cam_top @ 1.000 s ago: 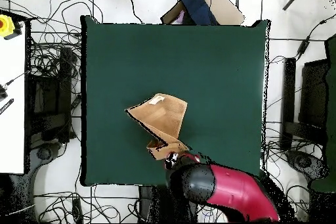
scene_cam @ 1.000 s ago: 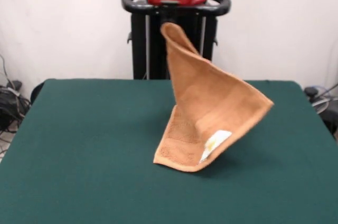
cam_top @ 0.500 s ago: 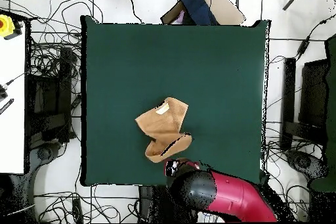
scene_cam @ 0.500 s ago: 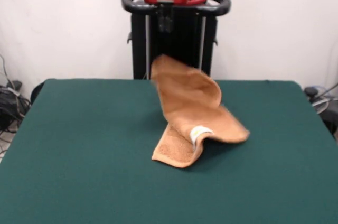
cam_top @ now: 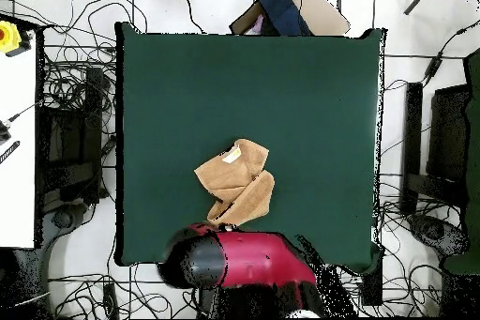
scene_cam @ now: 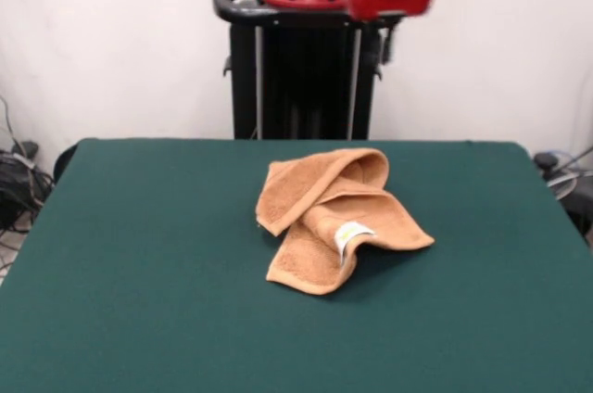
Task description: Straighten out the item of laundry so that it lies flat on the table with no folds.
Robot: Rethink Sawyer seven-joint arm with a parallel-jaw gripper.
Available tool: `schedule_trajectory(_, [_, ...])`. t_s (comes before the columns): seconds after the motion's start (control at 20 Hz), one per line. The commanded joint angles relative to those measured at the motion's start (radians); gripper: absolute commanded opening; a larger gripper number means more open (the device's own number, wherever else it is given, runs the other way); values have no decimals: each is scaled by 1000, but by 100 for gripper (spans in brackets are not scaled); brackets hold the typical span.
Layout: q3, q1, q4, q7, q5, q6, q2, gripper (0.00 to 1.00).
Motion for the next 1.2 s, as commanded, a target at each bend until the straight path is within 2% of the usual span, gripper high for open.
schedule_trajectory(0.05, [-50,159,-128,363,72,-46,155,0])
schedule_trajectory(0.2, [-91,172,-172,362,79,-91,213,0])
schedule_trajectory(0.35, [-163,187,-232,363,23,-180,292,0])
schedule_trajectory(0.5, [-290,252,-302,406,-45,-255,381,0])
schedule_trajectory(0.65, [-428,327,-362,430,-68,-299,458,0])
schedule_trajectory(0.75, [-481,342,-375,414,-49,-345,503,0])
schedule_trajectory(1.05, [-498,309,-312,418,77,-553,602,0])
schedule_trajectory(1.1, [-499,306,-298,406,99,-578,604,100])
schedule_trajectory(1.2, [-503,296,-281,414,109,-591,599,100])
